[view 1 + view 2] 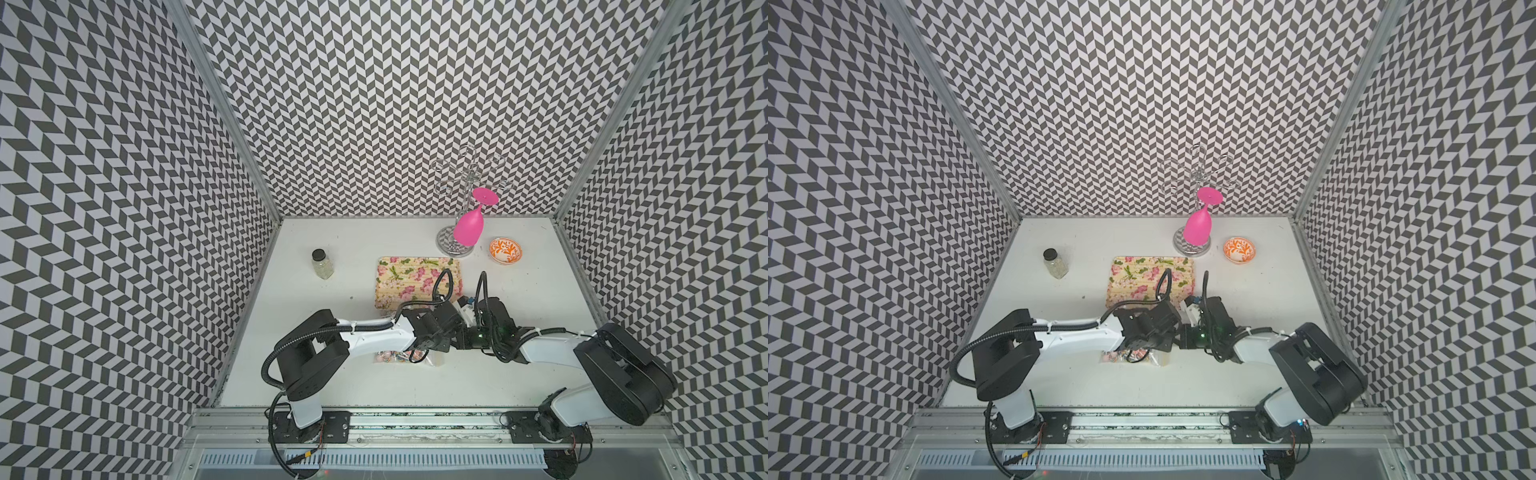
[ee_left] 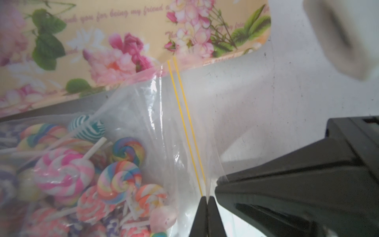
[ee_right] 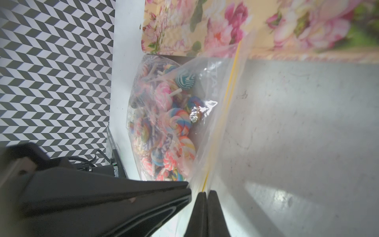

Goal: Pour candies out of the ziploc bag
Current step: Open the ziploc bag at the center of the board.

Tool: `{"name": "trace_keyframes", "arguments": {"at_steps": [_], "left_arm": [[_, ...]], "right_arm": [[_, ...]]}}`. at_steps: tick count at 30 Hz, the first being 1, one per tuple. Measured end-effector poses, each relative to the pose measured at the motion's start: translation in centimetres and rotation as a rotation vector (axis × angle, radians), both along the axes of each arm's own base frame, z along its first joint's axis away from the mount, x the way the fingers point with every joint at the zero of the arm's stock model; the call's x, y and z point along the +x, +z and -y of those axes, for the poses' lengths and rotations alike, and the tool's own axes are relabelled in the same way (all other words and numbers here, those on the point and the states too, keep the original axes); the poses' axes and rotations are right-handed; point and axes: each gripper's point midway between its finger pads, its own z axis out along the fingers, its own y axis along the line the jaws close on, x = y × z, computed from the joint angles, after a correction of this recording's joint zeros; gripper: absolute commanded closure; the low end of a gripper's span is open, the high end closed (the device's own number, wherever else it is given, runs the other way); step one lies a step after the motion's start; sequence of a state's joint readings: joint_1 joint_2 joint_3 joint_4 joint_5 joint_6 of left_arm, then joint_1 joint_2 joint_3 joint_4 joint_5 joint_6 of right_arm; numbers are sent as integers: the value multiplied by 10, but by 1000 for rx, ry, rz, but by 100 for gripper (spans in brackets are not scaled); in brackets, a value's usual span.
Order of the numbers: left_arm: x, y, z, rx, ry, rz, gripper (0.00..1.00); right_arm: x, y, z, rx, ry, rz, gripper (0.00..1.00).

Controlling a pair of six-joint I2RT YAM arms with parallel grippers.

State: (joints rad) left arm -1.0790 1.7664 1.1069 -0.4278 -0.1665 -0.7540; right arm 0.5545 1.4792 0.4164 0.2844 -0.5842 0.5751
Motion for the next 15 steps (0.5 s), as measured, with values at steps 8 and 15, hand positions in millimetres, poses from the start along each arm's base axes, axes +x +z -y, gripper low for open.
{"name": "trace_keyframes", "arguments": {"at_steps": [8,15], "left_arm": [[5,23,-2,-37,20,47,100],[4,19,-9,-23,35,52,100]], "right_arm": [[4,-5,6,-41,-32,8,100],[9,-8,14,-87,-74,29,100]]}}
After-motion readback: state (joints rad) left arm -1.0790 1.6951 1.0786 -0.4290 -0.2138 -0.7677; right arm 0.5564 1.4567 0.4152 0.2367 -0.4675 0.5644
